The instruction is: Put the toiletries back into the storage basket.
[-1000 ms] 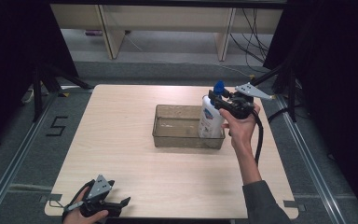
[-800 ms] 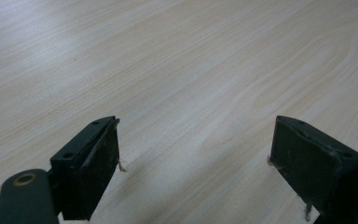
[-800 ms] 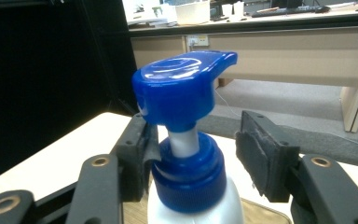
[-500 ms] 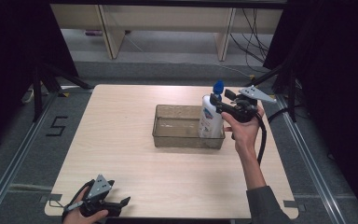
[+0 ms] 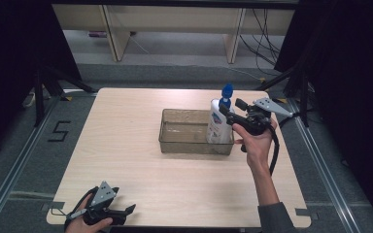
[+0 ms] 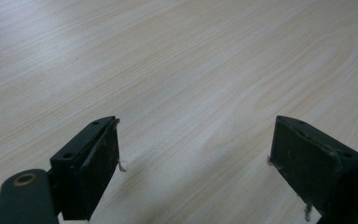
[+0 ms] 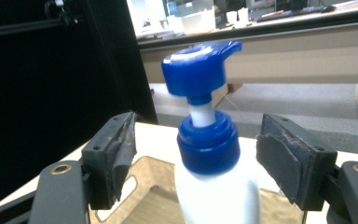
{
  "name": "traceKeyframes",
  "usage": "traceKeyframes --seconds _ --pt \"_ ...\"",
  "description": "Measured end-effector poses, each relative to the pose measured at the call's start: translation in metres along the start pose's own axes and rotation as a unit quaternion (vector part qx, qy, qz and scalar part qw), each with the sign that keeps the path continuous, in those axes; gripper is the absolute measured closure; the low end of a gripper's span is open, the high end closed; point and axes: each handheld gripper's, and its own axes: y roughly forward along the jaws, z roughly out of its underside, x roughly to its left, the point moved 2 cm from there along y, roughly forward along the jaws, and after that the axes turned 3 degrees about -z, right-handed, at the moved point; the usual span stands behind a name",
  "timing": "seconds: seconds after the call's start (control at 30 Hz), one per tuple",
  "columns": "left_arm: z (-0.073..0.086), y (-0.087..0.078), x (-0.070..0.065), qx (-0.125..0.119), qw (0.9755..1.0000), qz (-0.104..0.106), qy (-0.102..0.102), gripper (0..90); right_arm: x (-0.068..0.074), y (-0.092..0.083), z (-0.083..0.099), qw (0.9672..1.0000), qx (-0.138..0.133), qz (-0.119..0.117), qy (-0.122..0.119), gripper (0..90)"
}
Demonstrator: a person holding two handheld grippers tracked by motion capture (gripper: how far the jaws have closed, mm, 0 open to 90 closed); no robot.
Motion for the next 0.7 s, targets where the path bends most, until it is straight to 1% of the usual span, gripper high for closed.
traceKeyframes --seconds 0.03,0.07,0.1,0.13,0.17,0.2,0.23,0.3,0.37,0.4,0.43,0.53,0.57,0.6,0.67,0.7 --pt "-0.0003 0.0000 -0.0012 -0.002 1.0000 -0.001 -0.005 15.0 -0.0009 -0.0004 -0.0004 1.0000 -0.004 0.000 -0.002 28.4" --pt "-0.0003 -0.0004 0.0000 0.003 1.0000 -0.005 0.003 15.0 -0.0011 -0.0015 -0.0003 1.0000 -0.001 0.000 0.005 28.2" --pt "-0.0004 -0.0010 -0.0002 0.004 1.0000 -0.002 0.004 15.0 -0.0031 -0.0026 -0.0005 1.0000 0.000 0.005 -0.003 27.9" --pt "-0.0005 -0.0009 -0.0010 0.001 1.0000 0.004 0.002 15.0 -0.0037 -0.0032 -0.0002 1.0000 0.000 0.006 0.000 27.9" --pt "-0.0006 -0.0013 -0.0012 0.000 1.0000 0.004 0.005 15.0 -0.0030 -0.0042 -0.0002 0.9999 0.003 0.005 0.009 27.8" --pt "-0.0008 -0.0014 -0.0016 -0.001 1.0000 0.003 0.004 15.0 -0.0037 -0.0053 -0.0001 0.9999 0.002 0.004 0.012 27.8" --pt "-0.0008 -0.0014 -0.0014 -0.001 1.0000 -0.001 0.005 15.0 -0.0045 -0.0060 -0.0004 1.0000 0.001 0.007 0.005 27.7" --pt "-0.0008 -0.0014 -0.0034 -0.004 1.0000 0.004 -0.006 15.0 -0.0041 -0.0066 -0.0007 1.0000 -0.005 0.005 0.005 27.5" --pt "-0.0009 -0.0020 -0.0031 -0.001 1.0000 0.004 -0.002 15.0 -0.0046 -0.0076 -0.0002 0.9999 0.004 0.016 -0.005 27.1" --pt "-0.0011 -0.0025 -0.0031 0.001 1.0000 0.007 -0.002 15.0 -0.0049 -0.0078 0.0002 0.9998 0.004 0.017 -0.006 27.1" --pt "-0.0012 -0.0026 -0.0025 0.003 1.0000 0.005 0.000 15.0 -0.0053 -0.0075 0.0008 0.9999 0.001 0.014 -0.005 27.1" --pt "-0.0012 -0.0024 -0.0027 0.001 1.0000 0.005 -0.002 15.0 -0.0062 -0.0072 0.0034 0.9997 0.004 0.023 -0.009 26.6" --pt "-0.0013 -0.0026 -0.0027 0.002 1.0000 0.006 -0.001 14.9 -0.0054 -0.0078 0.0041 0.9997 0.010 0.020 -0.003 26.5" --pt "-0.0014 -0.0030 -0.0029 0.003 1.0000 0.009 0.000 15.0 -0.0058 -0.0077 0.0048 0.9997 0.013 0.020 -0.004 26.5" --pt "-0.0013 -0.0025 -0.0031 -0.003 1.0000 0.008 -0.001 15.0 -0.0057 -0.0082 0.0052 0.9996 0.016 0.023 -0.004 26.3" --pt "-0.0012 -0.0023 -0.0032 -0.005 1.0000 0.007 -0.002 15.0 -0.0063 -0.0080 0.0055 0.9995 0.016 0.027 -0.008 26.2"
